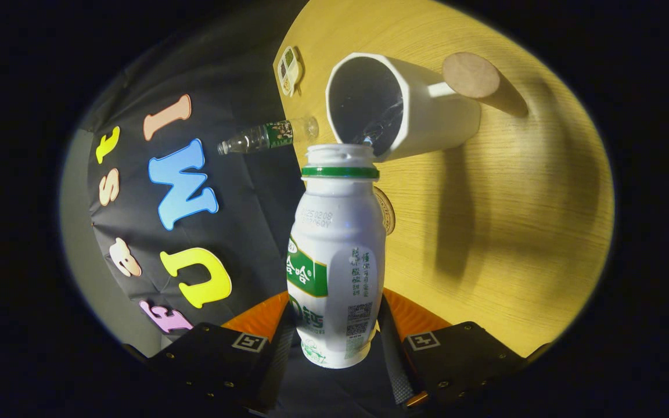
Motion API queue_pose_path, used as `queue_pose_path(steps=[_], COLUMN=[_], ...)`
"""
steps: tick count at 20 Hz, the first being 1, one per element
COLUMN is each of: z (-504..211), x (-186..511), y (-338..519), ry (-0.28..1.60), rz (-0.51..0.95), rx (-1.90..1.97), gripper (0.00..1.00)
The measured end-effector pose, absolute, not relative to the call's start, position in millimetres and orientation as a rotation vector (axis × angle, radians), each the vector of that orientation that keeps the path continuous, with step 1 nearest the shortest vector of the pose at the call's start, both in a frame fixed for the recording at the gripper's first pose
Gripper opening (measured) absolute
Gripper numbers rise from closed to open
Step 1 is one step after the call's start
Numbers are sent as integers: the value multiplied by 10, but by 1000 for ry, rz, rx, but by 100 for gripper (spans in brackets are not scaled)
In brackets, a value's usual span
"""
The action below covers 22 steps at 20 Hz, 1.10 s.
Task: Take the bottle from table, then pour the juice into the cup, finally place the bottle on the coaster
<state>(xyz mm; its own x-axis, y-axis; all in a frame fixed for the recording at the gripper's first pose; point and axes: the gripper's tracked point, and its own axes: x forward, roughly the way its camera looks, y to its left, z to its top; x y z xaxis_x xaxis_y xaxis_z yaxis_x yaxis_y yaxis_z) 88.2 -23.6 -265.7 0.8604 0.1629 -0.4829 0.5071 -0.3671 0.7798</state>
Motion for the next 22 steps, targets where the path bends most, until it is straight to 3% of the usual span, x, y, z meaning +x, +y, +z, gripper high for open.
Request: queue_pose_path(steps=[22], z=[-2535], x=[832], y=[-312], ry=[503], rz=[-413], rx=[2086], gripper=[72])
